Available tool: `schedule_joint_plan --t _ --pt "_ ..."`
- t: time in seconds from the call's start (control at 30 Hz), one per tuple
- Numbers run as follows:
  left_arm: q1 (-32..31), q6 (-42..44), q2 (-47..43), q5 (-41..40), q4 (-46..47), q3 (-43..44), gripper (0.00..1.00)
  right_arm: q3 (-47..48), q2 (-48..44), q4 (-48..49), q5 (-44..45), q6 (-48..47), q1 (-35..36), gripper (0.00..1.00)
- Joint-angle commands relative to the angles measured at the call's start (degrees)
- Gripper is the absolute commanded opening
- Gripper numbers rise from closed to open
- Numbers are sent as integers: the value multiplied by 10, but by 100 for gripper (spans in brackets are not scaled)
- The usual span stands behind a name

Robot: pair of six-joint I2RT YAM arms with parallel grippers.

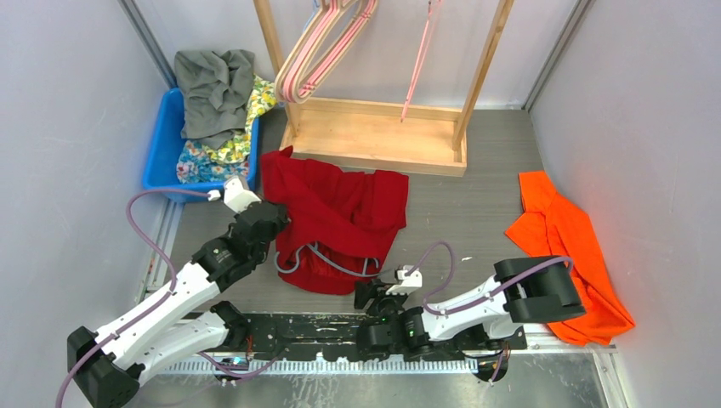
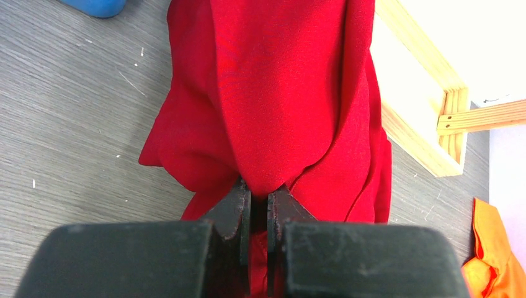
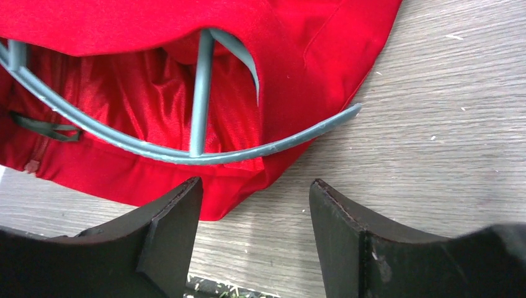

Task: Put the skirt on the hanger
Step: Hang the skirt on the hanger.

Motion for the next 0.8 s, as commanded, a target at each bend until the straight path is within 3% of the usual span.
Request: schedule_joint_plan --t 0.0,0.17,0.4,0.57,0.7,0.77 --pt "2 -5 -16 -30 35 21 0 15 20 35 -14 -26 -20 69" --pt "2 -4 -11 -25 39 23 0 44 58 -26 -41 4 -37 69" --pt "2 4 -11 -15 42 27 0 18 53 10 -50 -10 -83 70" --pt "2 10 -9 -11 37 35 0 13 54 28 -63 -25 -111 64" --pt "2 14 -7 -6 38 36 0 11 52 24 -67 -30 -121 51" --pt "2 16 -6 -4 36 37 0 3 42 21 -64 -29 -122 35"
